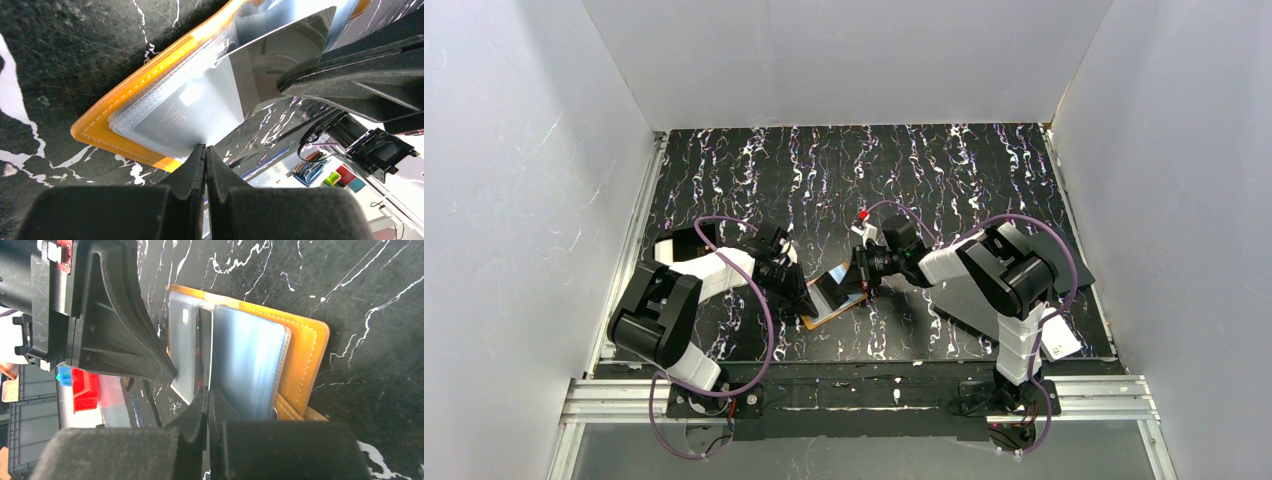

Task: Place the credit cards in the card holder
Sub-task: Insert the credit card into the card holder.

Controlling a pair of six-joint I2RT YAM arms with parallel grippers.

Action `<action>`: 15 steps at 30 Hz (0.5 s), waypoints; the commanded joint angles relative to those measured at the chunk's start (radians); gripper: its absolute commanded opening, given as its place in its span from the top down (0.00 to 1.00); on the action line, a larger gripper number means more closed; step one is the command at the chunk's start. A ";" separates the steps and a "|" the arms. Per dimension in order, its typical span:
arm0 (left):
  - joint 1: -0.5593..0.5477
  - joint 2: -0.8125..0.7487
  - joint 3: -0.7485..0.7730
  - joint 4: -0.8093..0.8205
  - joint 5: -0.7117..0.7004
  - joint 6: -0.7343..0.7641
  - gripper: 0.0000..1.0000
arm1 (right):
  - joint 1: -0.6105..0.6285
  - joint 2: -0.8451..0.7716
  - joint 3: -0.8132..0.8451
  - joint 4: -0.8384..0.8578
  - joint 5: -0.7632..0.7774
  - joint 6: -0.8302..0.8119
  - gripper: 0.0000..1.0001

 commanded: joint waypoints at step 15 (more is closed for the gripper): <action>-0.001 -0.015 -0.025 -0.066 -0.147 0.031 0.97 | 0.040 -0.016 -0.086 0.122 0.084 0.109 0.99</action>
